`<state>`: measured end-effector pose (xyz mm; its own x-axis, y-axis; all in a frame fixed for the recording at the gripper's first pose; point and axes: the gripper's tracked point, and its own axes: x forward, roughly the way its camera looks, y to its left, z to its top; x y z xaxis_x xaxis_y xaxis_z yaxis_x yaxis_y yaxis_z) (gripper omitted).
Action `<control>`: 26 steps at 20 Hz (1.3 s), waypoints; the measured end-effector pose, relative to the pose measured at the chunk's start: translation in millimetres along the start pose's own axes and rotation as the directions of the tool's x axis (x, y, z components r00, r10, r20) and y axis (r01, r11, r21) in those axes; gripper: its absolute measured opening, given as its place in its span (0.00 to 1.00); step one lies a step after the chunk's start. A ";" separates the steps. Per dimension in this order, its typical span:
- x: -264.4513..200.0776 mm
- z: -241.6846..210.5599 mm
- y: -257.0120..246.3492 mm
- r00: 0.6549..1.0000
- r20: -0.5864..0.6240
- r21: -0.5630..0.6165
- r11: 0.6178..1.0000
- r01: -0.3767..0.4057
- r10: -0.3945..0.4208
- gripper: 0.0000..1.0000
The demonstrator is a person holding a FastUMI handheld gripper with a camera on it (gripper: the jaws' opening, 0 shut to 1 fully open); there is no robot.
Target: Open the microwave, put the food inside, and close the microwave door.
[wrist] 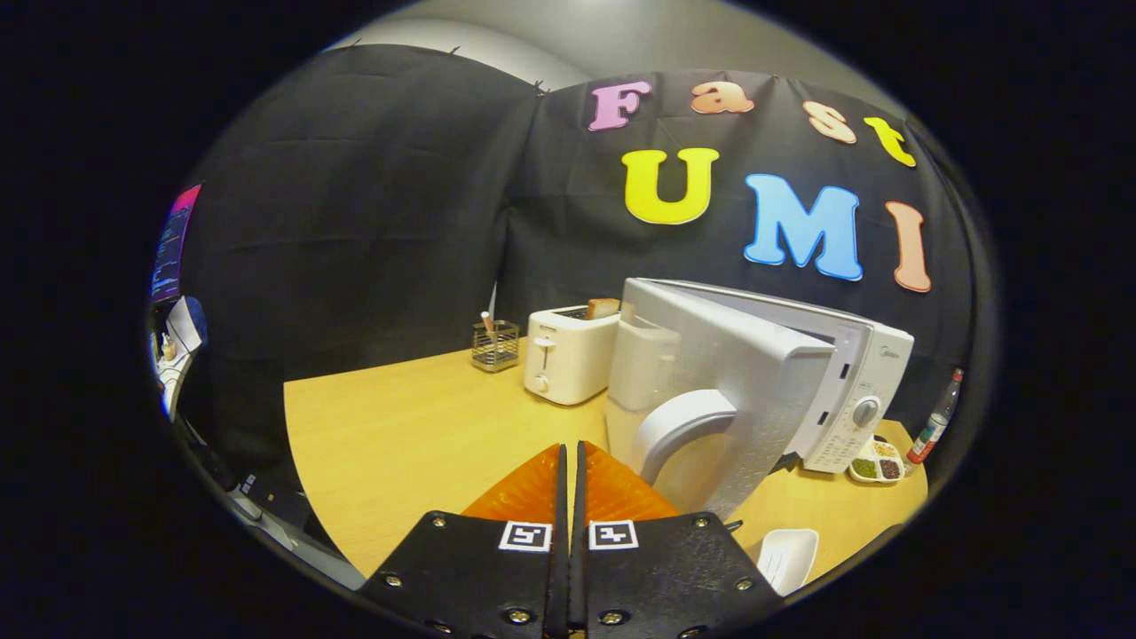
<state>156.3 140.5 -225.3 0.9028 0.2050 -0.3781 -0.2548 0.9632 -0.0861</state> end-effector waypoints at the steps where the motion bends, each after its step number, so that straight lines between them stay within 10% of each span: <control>1: 0.8 -2.9 -12.2 1.000 -0.008 -0.006 1.000 0.022 -0.022 0.01; 26: 111.5 -16.8 -252.5 0.857 0.041 0.002 0.858 0.514 -0.513 0.01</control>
<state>315.6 -82.7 -261.2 0.9189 -0.3115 -0.2419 0.2457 0.9319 -0.2666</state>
